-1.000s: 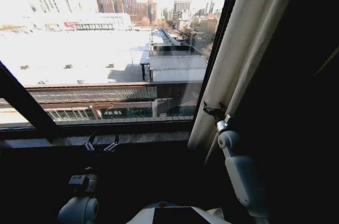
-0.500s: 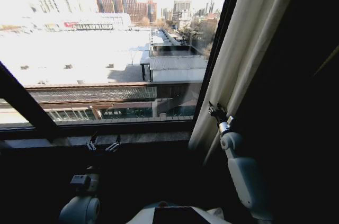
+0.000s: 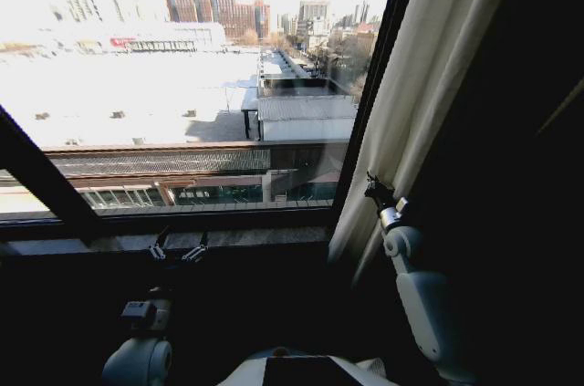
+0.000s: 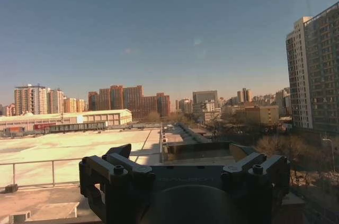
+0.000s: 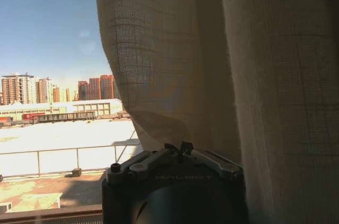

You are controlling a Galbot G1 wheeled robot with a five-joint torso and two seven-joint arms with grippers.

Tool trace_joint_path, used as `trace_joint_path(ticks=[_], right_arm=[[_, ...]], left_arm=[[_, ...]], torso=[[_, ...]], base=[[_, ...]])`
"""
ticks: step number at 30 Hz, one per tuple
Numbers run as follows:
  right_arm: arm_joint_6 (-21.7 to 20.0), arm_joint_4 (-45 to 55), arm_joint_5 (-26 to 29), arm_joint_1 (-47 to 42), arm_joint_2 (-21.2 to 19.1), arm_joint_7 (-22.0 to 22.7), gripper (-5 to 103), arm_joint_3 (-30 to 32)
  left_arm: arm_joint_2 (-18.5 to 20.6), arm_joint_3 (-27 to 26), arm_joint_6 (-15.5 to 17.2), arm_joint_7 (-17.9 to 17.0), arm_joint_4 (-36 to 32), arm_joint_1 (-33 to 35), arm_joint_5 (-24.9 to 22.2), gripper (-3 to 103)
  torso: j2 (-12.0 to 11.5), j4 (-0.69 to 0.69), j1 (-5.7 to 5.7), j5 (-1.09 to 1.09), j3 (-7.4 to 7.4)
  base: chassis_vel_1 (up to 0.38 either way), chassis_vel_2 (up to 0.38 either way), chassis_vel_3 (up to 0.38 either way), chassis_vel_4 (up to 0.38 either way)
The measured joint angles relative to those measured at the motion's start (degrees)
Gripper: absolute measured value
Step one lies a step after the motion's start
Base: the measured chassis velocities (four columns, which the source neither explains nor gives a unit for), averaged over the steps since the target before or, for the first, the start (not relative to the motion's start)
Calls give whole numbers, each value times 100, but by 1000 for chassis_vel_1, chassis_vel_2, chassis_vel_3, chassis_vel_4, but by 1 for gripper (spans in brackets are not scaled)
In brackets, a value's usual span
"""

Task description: Open the curtains by pulling them apart, changing their state from closed to fully open.

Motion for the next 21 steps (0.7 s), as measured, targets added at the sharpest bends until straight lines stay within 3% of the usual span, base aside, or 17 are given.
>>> trace_joint_path(ticks=[21], right_arm=[[-4, 173, 160, -450, -91, -235, 0, 253]], left_arm=[[15, 45, -12, 0, -41, 19, -11, 100]], torso=[[0, 0, 0, 0, 0]], base=[[0, 0, 0, 0]])
